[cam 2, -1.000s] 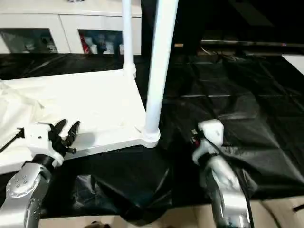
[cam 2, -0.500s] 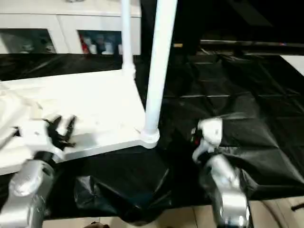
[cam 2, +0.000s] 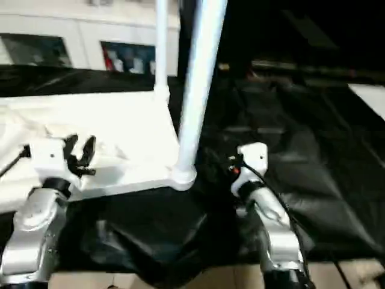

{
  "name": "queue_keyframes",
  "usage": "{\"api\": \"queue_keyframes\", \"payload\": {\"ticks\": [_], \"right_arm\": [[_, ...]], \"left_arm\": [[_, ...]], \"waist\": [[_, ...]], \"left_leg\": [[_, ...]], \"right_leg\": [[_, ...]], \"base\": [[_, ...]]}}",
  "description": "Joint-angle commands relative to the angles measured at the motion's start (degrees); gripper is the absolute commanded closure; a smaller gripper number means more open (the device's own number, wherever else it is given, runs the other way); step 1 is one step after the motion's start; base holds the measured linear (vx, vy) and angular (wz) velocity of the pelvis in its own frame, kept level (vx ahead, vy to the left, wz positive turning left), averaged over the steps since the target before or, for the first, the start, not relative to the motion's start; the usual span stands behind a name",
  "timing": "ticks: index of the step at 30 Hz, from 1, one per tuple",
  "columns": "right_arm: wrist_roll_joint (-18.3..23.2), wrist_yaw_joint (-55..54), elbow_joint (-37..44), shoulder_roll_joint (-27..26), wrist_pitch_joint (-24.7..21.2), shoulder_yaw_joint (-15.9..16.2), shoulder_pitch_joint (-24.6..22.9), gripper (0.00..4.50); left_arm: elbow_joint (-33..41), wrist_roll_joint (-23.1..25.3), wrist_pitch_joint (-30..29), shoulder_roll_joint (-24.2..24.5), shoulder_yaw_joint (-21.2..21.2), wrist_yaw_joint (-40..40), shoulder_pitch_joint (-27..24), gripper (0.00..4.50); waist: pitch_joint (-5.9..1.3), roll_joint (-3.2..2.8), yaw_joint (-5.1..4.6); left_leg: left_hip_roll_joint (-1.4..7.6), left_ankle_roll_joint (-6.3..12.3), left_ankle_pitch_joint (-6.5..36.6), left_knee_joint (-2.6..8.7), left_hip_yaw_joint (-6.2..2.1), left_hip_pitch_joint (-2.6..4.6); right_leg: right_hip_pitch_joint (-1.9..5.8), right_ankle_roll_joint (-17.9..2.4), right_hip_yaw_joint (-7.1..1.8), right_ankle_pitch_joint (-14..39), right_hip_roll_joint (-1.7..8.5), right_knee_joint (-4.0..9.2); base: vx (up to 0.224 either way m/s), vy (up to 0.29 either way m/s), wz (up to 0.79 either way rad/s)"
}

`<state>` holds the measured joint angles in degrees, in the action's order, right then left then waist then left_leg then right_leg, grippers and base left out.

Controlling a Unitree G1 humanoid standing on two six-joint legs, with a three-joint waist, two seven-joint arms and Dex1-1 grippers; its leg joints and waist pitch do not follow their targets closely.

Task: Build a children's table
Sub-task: Rotate leg to tighten

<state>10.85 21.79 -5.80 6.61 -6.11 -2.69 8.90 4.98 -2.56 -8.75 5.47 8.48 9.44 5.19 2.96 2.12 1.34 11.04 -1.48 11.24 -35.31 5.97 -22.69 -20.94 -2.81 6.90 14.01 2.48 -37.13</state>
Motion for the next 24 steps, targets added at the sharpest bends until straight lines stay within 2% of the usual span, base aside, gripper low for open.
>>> {"api": "queue_keyframes", "payload": {"ticks": [1,2,3,4,5,6,7,8,9,10,11,12,13,14,15,16,17,18,19,20,21,22,23,24], "right_arm": [[-0.2,0.4,-0.4,-0.1,-0.6,0.4,-0.5,0.77],[-0.2,0.0,-0.1,-0.5,-0.6,0.4,-1.0,0.77],[-0.1,0.0,-0.1,-0.6,-0.7,0.4,-1.0,0.77],[0.1,-0.4,0.0,-0.8,-0.7,0.2,-1.2,0.77],[0.2,-0.6,0.0,-1.0,-0.7,0.2,-1.3,0.77],[0.0,-0.6,0.0,-0.7,-0.6,0.6,-1.5,0.77],[0.0,-0.5,0.1,-0.7,-0.7,0.7,-1.5,0.77],[0.0,-0.1,0.6,-0.6,-1.2,1.1,-1.7,0.77],[0.0,0.3,1.0,-0.3,-1.6,1.6,-1.9,0.77],[0.0,0.6,1.2,-0.1,-1.7,1.8,-2.0,0.77],[0.0,1.1,1.4,0.2,-1.8,2.1,-2.1,0.77],[-0.2,0.9,1.5,0.3,-2.1,2.1,-2.3,0.77],[-0.2,0.9,1.5,0.3,-2.1,2.1,-2.3,0.77],[-0.2,0.7,1.4,0.3,-2.2,1.9,-2.4,0.77],[-0.2,0.7,1.4,0.3,-2.2,1.9,-2.4,0.77],[-0.2,0.5,1.4,0.4,-2.3,1.7,-2.4,0.77],[-0.2,0.4,1.5,0.5,-2.4,1.7,-2.4,0.77],[-0.2,0.4,1.5,0.5,-2.4,1.7,-2.4,0.77],[-0.1,0.4,1.5,0.8,-2.6,1.6,-2.4,0.77],[0.0,0.5,1.6,1.0,-2.6,1.7,-2.4,0.77],[0.0,0.6,1.5,1.2,-2.6,1.6,-2.4,0.77],[0.2,0.8,1.4,1.4,-2.5,1.6,-2.3,0.77],[0.3,0.9,1.1,1.6,-2.4,1.4,-2.2,0.77],[0.7,1.6,1.0,1.9,-2.3,1.3,-1.9,0.77]], "left_arm": [[-1.2,-0.5,-1.3,0.7,-0.5,0.7,1.8,2.38],[-2.8,-1.5,-2.6,1.4,-0.2,1.8,3.2,2.38],[-2.9,-1.6,-2.6,1.4,-0.2,1.8,3.3,2.38],[-3.5,-2.1,-2.5,1.6,0.0,2.2,3.8,2.38],[-3.9,-2.4,-2.2,1.6,0.1,2.3,4.1,2.38],[-4.4,-2.6,-2.5,1.5,0.4,2.0,4.6,2.38],[-4.6,-3.0,-2.6,1.4,0.4,2.2,4.6,2.38],[-5.0,-3.6,-2.5,1.1,0.4,2.7,4.4,2.38],[-5.0,-3.7,-2.2,0.8,0.2,2.8,3.9,2.38],[-4.9,-3.9,-2.3,0.6,0.1,2.7,3.6,2.38],[-4.8,-4.1,-2.5,0.3,0.0,2.6,3.3,2.38],[-3.6,-4.5,-3.1,0.0,0.2,1.9,2.0,2.38],[-3.6,-4.5,-3.1,0.0,0.2,1.9,2.0,2.38],[-2.7,-4.5,-2.9,0.0,0.2,1.9,1.1,2.38],[-2.7,-4.5,-2.9,0.0,0.2,1.9,1.1,2.38],[-2.1,-4.8,-3.1,-0.1,0.3,1.6,0.4,2.38],[-1.5,-5.0,-3.1,-0.2,0.3,1.5,-0.3,2.38],[-1.4,-5.0,-3.1,-0.2,0.3,1.5,-0.4,2.38],[-0.5,-4.7,-2.5,-0.5,-0.1,1.4,-1.5,2.38],[-0.1,-4.6,-2.4,-0.5,-0.5,1.6,-2.0,2.38],[0.2,-4.5,-2.3,-0.5,-0.7,1.6,-2.3,2.38],[0.5,-4.3,-1.9,0.0,-1.3,2.5,-2.7,2.38],[0.6,-4.1,-1.5,0.3,-1.8,3.1,-2.9,2.38],[0.6,-3.7,-0.3,1.3,-2.5,4.3,-3.0,2.38]], "waist": [[-2.50,0.36,2.30],[-3.50,-0.59,3.47],[-3.40,-0.54,3.19],[-3.62,-0.96,3.28],[-3.57,-1.13,3.29],[-3.33,-1.79,3.16],[-3.47,-1.89,3.32],[-3.30,-2.08,3.40],[-3.22,-2.27,3.37],[-3.04,-1.94,3.21],[-2.71,-2.05,3.14],[-2.20,-2.20,2.97],[-1.80,-2.10,2.70],[-1.38,-1.77,2.35],[-1.31,-1.94,2.30],[-1.90,-1.69,2.57],[-1.87,-1.77,2.60],[-2.92,-1.73,2.77],[-3.60,-1.45,2.56],[-4.06,-1.13,2.38],[-4.77,-1.13,2.22],[-4.70,-1.04,2.27],[-4.79,-0.80,2.12],[-4.71,-0.72,2.38]], "left_leg": [[-1.27,1.83,4.2,-0.69,1.96,-0.90],[0.80,1.24,2.8,2.86,1.50,0.03],[0.75,1.29,2.9,3.38,1.26,-0.31],[0.96,1.23,3.1,3.68,1.14,-0.03],[1.12,1.20,3.7,3.75,1.25,0.27],[1.68,0.78,6.4,4.05,1.22,0.34],[1.88,0.48,6.8,4.13,1.17,0.61],[2.45,0.22,9.9,4.68,1.17,1.34],[2.72,-0.06,12.7,5.00,1.14,1.88],[3.04,-0.54,17.1,5.58,1.05,2.48],[3.06,-0.67,19.7,5.91,1.01,2.86],[2.91,-0.95,25.5,6.07,1.23,4.29],[2.69,-1.03,27.6,6.16,1.32,4.60],[2.24,-1.33,30.2,6.01,1.53,5.46],[2.08,-1.57,29.2,6.09,1.53,5.70],[2.58,-1.52,25.1,6.78,1.31,4.95],[2.89,-1.48,23.2,7.04,1.22,4.62],[3.53,-1.03,14.7,7.01,1.10,3.60],[3.99,-0.03,5.3,6.19,0.97,3.14],[3.86,0.77,-0.9,5.57,0.88,2.75],[3.36,2.93,-10.8,4.49,0.85,2.50],[3.23,4.89,-13.3,3.68,1.29,2.83],[2.89,5.63,-13.2,3.52,1.41,2.46],[2.51,6.15,-10.6,3.61,1.67,1.86]], "right_leg": [[2.24,2.1,-7.37,38.4,9.81,11.02],[2.28,5.9,-6.09,25.2,7.46,8.65],[2.21,5.8,-5.15,19.0,6.04,7.82],[2.27,5.3,-4.51,14.6,5.48,7.58],[1.94,4.5,-4.39,11.6,5.16,7.53],[2.19,2.0,-4.00,10.2,5.17,7.50],[2.26,1.2,-4.02,10.2,5.23,7.38],[2.21,-0.5,-4.06,12.6,5.36,7.44],[2.26,-0.9,-4.05,15.3,5.38,7.60],[2.49,-1.4,-4.12,18.7,5.38,7.98],[2.50,-1.7,-3.94,21.1,5.30,8.11],[2.40,-1.6,-3.54,27.7,5.32,9.23],[2.53,-1.4,-3.24,30.7,5.26,9.72],[2.66,-0.1,-2.66,36.0,5.25,10.96],[2.83,0.7,-2.87,36.5,5.78,11.68],[3.70,0.3,-3.75,31.3,6.24,10.94],[3.69,-0.2,-4.11,28.4,6.41,10.74],[4.23,-2.1,-4.92,16.0,6.55,8.92],[3.99,-4.6,-5.21,1.8,6.43,6.81],[4.15,-5.7,-5.26,-6.6,6.35,5.67],[4.09,-7.4,-5.20,-20.7,5.92,3.88],[2.98,-9.0,-5.51,-26.1,5.75,3.42],[3.21,-9.7,-5.70,-27.1,5.75,3.13],[3.40,-10.2,-5.79,-26.5,5.85,3.18]], "base": [[0.013,-0.141,-0.04],[0.019,-0.122,-0.02],[0.019,-0.122,-0.02],[-0.008,-0.099,-0.01],[0.000,-0.058,-0.05],[0.004,-0.054,-0.06],[0.000,0.000,0.00],[0.000,0.000,0.00],[0.000,0.000,0.00],[0.000,0.000,0.00],[0.000,0.000,0.00],[0.000,0.000,0.00],[0.000,0.000,0.00],[0.000,0.000,0.00],[0.058,0.069,-0.11],[0.000,0.000,0.00],[0.055,0.037,-0.02],[0.066,0.032,0.02],[0.066,0.032,0.02],[0.069,0.026,-0.02],[0.085,0.019,0.01],[0.085,0.019,0.01],[0.054,0.012,0.04],[0.000,0.000,0.00]]}}
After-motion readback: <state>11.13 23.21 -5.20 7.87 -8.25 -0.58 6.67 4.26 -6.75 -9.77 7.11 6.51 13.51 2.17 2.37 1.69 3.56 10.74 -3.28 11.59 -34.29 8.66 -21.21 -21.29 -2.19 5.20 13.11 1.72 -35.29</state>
